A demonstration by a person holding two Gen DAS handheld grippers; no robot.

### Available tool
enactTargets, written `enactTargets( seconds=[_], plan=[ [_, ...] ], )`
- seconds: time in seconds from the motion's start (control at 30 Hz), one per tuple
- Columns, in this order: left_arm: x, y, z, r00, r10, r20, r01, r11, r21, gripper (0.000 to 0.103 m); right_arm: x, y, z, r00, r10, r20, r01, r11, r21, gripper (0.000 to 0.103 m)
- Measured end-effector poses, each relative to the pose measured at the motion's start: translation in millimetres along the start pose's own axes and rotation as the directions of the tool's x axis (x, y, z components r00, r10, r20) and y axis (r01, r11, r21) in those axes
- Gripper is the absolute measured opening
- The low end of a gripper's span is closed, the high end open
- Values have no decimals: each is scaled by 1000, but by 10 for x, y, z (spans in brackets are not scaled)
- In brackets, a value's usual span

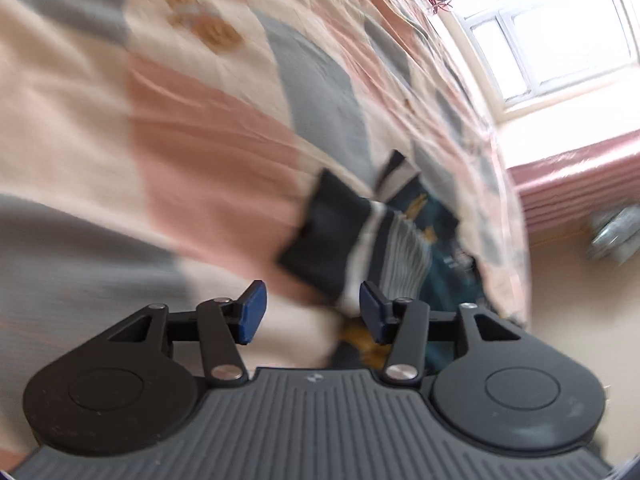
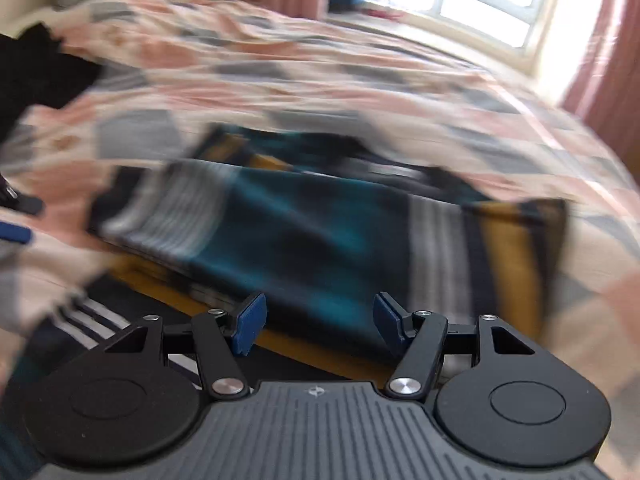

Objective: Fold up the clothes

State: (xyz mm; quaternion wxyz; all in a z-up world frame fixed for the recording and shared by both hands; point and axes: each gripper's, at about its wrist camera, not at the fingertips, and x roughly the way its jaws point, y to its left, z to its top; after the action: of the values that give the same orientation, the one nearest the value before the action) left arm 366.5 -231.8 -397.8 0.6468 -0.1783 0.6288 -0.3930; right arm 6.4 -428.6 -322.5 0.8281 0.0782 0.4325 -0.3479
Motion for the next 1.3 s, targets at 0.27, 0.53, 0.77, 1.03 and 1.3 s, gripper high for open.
enactTargets(
  seconds=[0.27,0.53,0.77,1.03,1.3],
  plan=[
    [504,-23,-113,1000,-2,0,2,984,-179,33,146,-576,-487,973,-224,-55,202,942,-267,57],
    [443,-580,-249,996,50,70,-60,985,161,9,252,-912,-594,985,-174,-1,172,970,-174,9],
    [585,-395,-399,991,130,25,-132,981,140,16,396,-1718,-800,981,36,-190,42,919,393,15],
    [544,-378,-415,991,127,36,-130,986,102,17,58,-1923,-52,976,185,-117,-128,917,379,47],
    [533,-352,-380,994,104,23,-105,991,77,17,704,-1994,447,998,20,53,-41,906,421,40]
  ],
)
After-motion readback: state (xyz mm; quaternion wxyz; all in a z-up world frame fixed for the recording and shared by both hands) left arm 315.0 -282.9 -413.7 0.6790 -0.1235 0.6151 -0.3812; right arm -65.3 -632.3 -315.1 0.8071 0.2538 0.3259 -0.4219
